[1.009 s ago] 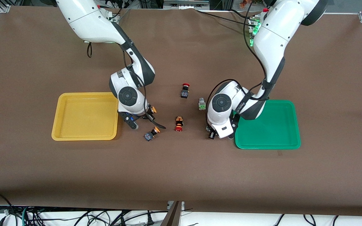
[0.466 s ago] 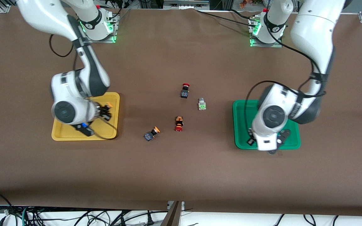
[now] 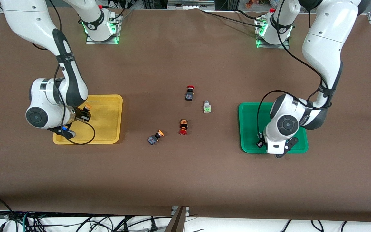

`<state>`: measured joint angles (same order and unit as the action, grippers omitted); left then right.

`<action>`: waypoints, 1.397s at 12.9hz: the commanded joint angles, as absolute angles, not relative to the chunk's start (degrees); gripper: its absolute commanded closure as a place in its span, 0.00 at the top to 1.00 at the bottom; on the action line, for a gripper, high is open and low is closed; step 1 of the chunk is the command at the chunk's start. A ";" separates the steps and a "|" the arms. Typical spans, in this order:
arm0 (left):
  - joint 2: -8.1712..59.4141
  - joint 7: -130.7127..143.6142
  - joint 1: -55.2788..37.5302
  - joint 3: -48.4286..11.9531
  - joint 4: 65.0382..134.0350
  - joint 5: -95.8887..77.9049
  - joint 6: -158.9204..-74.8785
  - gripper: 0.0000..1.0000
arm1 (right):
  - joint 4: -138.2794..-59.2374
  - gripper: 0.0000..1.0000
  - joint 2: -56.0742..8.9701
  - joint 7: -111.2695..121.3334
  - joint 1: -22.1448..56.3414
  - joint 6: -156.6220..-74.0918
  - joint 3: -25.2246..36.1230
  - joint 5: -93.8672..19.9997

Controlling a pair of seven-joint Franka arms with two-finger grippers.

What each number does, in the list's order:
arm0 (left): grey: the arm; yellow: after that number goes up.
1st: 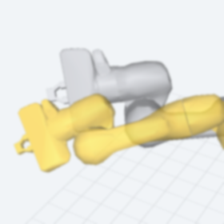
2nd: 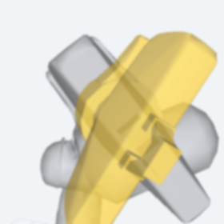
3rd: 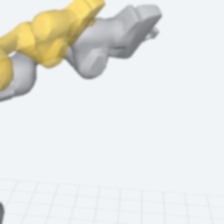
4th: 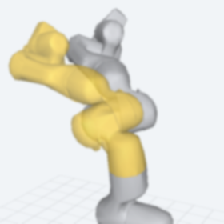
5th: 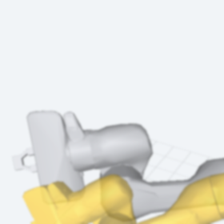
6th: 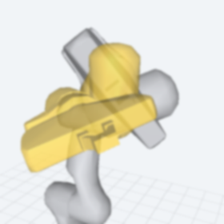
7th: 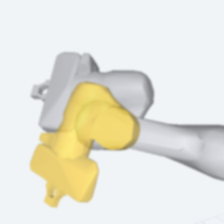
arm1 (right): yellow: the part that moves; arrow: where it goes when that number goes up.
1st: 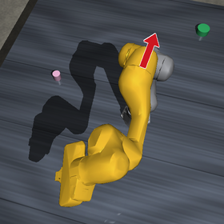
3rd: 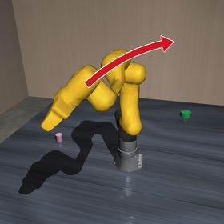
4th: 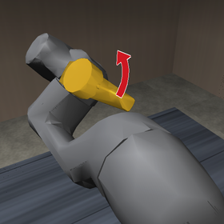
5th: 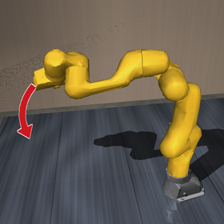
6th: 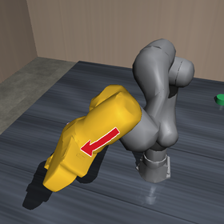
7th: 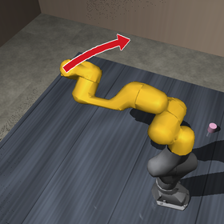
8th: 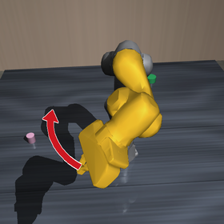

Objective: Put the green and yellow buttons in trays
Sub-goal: 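Lower both buttons into the matching trays and open both grippers, then move both grippers to the second black and green buttons and close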

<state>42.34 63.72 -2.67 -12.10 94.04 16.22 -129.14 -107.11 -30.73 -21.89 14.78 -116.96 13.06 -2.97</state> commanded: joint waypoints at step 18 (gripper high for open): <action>47.10 46.67 -13.18 -28.65 94.75 17.67 -126.39 0.98 | -80.77 1.00 -49.56 -76.72 35.15 -136.66 9.58 -15.03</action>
<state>46.08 47.32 -13.11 -28.83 94.69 16.23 -125.96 -83.07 -46.79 -74.04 34.56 -134.31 9.19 -13.92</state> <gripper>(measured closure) 0.000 0.000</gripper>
